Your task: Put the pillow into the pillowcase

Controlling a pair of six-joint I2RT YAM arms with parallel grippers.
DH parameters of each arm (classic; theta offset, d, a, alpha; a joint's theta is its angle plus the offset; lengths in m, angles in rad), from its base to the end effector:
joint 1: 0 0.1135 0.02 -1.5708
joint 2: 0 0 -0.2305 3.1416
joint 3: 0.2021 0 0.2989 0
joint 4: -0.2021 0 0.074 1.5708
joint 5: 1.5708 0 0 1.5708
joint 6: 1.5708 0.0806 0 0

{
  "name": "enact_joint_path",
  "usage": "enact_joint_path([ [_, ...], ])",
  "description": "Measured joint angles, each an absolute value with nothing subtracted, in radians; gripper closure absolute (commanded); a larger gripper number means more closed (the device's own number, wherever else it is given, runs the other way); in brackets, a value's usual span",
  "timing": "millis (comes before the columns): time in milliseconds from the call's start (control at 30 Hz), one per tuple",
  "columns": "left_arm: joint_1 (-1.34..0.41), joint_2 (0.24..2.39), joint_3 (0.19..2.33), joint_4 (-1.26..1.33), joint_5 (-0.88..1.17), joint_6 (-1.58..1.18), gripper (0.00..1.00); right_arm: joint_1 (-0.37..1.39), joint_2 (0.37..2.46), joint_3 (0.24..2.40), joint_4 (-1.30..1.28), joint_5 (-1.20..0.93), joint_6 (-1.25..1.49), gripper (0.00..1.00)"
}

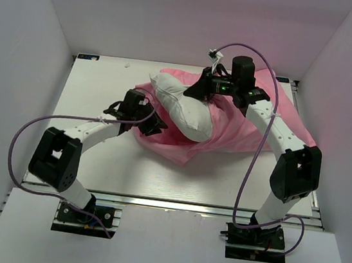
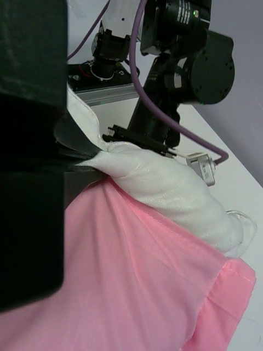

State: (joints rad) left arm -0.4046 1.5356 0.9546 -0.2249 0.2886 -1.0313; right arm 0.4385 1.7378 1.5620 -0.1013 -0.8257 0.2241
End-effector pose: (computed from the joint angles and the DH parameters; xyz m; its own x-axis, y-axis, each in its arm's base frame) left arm 0.3535 -0.1763 0.1242 -0.8199 -0.5436 -0.1796 -0.2821 0.6565 -0.6996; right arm 0.4102 0.2578 0.3135 -0.4477 -0.0435 -0.8931 -0.8497 0.3317 0.4098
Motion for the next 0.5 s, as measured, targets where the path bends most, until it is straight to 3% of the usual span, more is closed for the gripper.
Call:
enact_joint_path([
  [300, -0.451, 1.671, 1.054, -0.293, 0.189, -0.949, 0.55, 0.437, 1.738, 1.559, -0.101, -0.835, 0.235, 1.0],
  [500, -0.454, 1.711, 1.069, -0.316, 0.147, -0.914, 0.69, 0.43, 1.734, 1.559, -0.101, -0.84, 0.242, 1.0],
])
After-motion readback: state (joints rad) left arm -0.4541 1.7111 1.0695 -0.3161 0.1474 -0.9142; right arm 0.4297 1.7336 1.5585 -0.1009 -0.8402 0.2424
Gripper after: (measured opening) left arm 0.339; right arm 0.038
